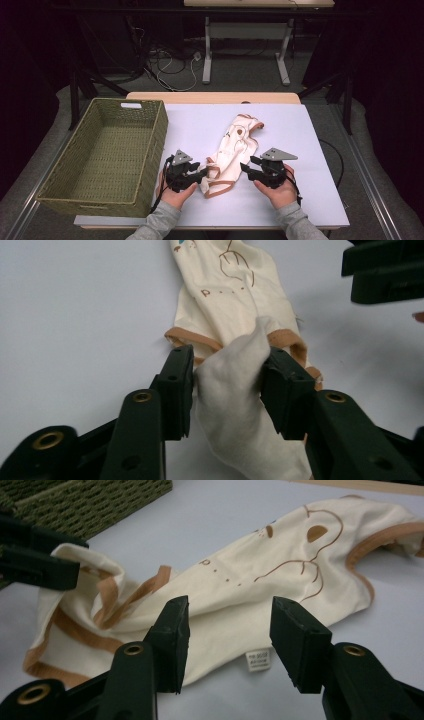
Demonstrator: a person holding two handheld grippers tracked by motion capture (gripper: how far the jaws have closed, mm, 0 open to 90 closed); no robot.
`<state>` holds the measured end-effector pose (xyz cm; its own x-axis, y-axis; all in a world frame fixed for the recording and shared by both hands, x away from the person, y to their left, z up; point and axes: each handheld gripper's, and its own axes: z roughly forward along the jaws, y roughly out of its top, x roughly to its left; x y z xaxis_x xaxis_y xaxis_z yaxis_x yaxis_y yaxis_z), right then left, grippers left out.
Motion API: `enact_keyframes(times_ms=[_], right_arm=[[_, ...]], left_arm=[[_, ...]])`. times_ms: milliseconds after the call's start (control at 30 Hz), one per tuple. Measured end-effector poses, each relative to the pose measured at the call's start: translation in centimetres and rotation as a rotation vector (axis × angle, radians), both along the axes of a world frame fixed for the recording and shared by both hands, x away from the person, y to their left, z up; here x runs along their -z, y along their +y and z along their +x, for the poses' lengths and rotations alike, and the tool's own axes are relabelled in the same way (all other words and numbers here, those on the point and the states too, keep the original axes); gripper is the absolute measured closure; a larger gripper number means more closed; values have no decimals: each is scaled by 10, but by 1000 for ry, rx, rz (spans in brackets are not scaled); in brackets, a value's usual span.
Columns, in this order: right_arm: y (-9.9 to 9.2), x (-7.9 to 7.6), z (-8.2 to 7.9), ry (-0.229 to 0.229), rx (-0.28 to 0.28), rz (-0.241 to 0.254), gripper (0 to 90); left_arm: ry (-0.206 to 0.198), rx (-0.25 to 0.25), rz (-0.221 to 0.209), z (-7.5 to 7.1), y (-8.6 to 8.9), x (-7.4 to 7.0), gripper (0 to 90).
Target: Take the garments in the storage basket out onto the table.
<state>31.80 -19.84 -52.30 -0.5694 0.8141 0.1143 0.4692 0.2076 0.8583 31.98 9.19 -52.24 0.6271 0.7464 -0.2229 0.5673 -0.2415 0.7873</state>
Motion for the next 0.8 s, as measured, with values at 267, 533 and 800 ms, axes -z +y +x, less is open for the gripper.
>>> enact_keyframes(times_ms=[267, 533, 800], right_arm=[[5, 6, -12, 1, -8, -15, 476], [11, 16, -12, 3, -31, -31, 433], [16, 20, -15, 23, -36, -51, 430]], left_arm=[[-39, -20, -1, 1, 3, -4, 402], [-47, -35, -29, 4, 7, -6, 214], [-41, -30, -50, 6, 8, -7, 160]])
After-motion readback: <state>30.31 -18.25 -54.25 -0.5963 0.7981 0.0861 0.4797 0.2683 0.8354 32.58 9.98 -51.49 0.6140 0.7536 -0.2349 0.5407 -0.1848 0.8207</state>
